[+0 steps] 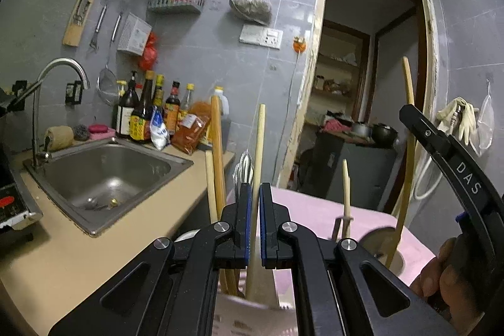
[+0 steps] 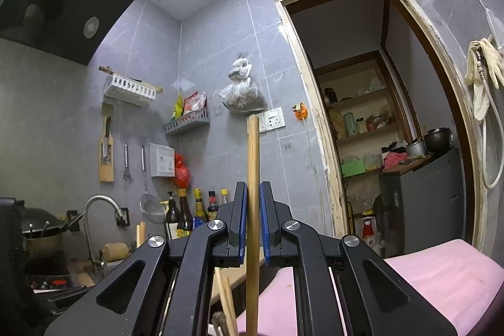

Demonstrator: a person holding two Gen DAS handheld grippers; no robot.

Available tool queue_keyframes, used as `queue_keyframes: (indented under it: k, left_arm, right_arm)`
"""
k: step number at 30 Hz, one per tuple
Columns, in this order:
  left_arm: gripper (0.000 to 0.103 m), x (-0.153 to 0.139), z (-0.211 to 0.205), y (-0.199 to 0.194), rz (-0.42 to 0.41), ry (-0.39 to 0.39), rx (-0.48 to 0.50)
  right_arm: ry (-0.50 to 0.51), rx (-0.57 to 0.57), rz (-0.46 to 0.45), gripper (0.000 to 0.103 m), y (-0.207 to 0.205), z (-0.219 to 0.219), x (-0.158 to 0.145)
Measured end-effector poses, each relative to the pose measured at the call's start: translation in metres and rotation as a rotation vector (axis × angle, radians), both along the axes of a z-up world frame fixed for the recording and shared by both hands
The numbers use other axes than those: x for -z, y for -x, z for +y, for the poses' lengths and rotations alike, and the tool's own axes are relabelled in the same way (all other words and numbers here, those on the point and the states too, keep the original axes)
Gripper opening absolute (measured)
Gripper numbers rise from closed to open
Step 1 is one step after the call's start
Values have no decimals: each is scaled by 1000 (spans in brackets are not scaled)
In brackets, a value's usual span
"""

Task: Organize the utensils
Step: 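Carry both held chopsticks over the white caddy and lower them in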

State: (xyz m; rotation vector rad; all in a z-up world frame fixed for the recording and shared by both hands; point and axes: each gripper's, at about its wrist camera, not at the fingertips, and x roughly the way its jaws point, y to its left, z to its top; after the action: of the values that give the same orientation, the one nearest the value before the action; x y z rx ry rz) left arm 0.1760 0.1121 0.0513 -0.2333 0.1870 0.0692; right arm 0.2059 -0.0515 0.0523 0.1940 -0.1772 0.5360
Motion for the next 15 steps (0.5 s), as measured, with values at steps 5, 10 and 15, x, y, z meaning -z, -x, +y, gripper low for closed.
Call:
queue_keyframes:
  k: [5,10,15]
  left_arm:
    - [3,5,5,2,20,38,31]
    - [3,7,9,5,30,65,33]
    - [3,8,10,8,34,68,29]
  right_arm:
    - [17,-5,19,6,3,-1,3]
    - [37,-19,30,6,6,-2,5]
    - [53,-41,22,5,10,0,2]
